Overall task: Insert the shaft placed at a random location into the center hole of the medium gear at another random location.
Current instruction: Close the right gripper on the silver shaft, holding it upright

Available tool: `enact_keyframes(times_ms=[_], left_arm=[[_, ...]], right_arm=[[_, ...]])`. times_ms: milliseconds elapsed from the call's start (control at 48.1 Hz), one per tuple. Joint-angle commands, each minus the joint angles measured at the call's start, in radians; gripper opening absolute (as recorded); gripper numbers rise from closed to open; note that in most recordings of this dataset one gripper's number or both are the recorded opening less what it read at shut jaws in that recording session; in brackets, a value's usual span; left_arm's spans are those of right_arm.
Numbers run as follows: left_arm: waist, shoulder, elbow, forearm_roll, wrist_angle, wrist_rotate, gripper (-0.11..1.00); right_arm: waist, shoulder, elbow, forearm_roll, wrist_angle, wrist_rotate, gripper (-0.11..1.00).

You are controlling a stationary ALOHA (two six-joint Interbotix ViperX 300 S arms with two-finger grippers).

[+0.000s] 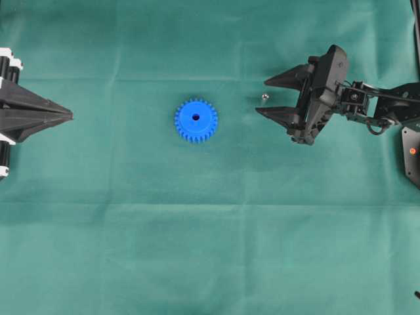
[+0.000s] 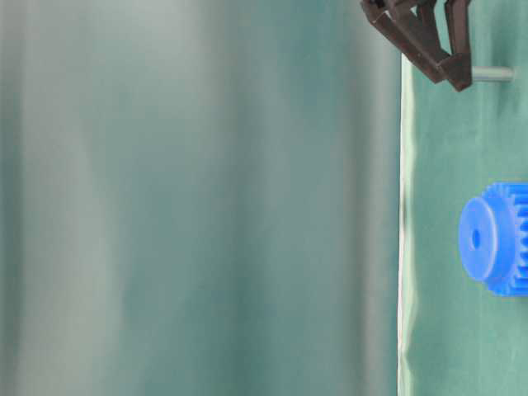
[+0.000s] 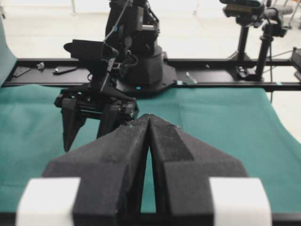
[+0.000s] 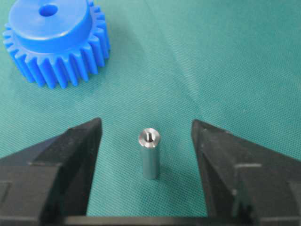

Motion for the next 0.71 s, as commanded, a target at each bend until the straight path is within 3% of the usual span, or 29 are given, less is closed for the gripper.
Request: enact_keyframes(times_ms=[0, 208, 686], left_arm=[[-0.002, 0.006, -0.023, 0.002, -0.006, -0.002, 0.00], [-0.002, 0.006, -0.025, 0.002, -0.006, -0.002, 0.00], [-0.002, 0.005, -0.023, 0.003, -0.002, -0.003, 0.00]], right_arm=[[-0.003, -0.011, -0.012, 0.003, -0.017, 0.002, 0.66], [-0.003, -0.009, -0.009, 0.003, -0.017, 0.002, 0.14], [-0.003, -0.025, -0.014, 0.003, -0.014, 0.003, 0.13]])
